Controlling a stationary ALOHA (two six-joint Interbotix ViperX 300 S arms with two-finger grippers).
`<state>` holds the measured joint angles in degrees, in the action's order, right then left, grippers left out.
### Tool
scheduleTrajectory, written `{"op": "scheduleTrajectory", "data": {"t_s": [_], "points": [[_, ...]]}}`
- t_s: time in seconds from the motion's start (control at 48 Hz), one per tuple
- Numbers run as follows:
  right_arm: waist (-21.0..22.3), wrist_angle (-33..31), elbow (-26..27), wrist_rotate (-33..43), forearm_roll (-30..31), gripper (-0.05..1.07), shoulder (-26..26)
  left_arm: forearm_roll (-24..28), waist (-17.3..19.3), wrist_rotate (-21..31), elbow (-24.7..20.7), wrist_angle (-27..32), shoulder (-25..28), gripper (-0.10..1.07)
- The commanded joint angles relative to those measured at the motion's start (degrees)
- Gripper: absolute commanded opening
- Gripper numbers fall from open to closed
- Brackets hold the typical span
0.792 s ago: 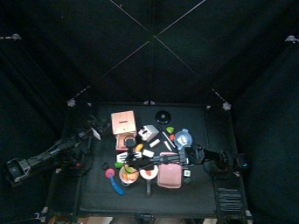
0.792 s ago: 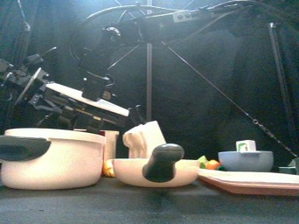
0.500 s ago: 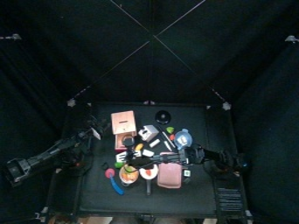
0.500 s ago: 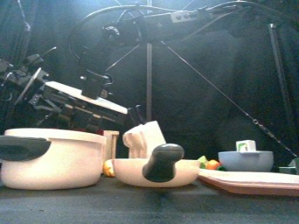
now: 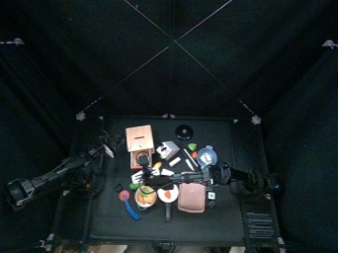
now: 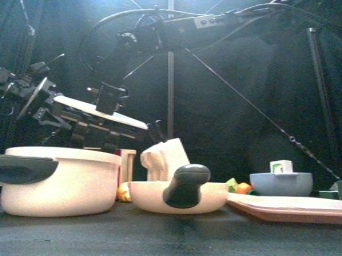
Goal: Close drawer
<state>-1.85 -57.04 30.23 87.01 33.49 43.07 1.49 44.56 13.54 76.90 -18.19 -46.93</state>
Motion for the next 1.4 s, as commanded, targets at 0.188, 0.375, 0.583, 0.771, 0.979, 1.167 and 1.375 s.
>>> {"op": "scheduleTrajectory", "data": {"t_s": [0.188,0.375,0.583,0.771,0.979,1.167,1.375], "points": [[0.62,-0.53,0.62,-0.26,3.25,0.52,-5.36,0.09,0.09,-0.09,-0.70,-0.26,0.18,0.87],[1.14,-0.53,-0.44,-0.18,3.34,0.52,-5.36,0.18,0.09,-0.09,-0.70,-0.26,0.18,0.87],[1.67,-0.09,-0.53,-0.18,4.57,0.52,-5.45,0.18,0.09,-0.09,-0.70,-0.26,0.18,0.87],[2.29,0.00,-0.53,-0.09,5.36,0.52,-5.36,0.09,0.09,0.00,-0.88,-0.18,0.09,0.87],[2.64,0.88,-0.35,0.00,5.36,0.52,-5.36,-3.69,1.41,0.35,-5.98,2.64,1.67,0.87],[2.99,2.37,-0.26,0.00,5.10,0.52,-5.27,-10.28,3.78,0.18,-15.29,9.05,10.90,0.87],[3.08,2.55,-0.35,0.00,5.10,0.52,-5.10,-14.15,7.29,0.35,-24.70,14.06,23.99,0.87]]}}
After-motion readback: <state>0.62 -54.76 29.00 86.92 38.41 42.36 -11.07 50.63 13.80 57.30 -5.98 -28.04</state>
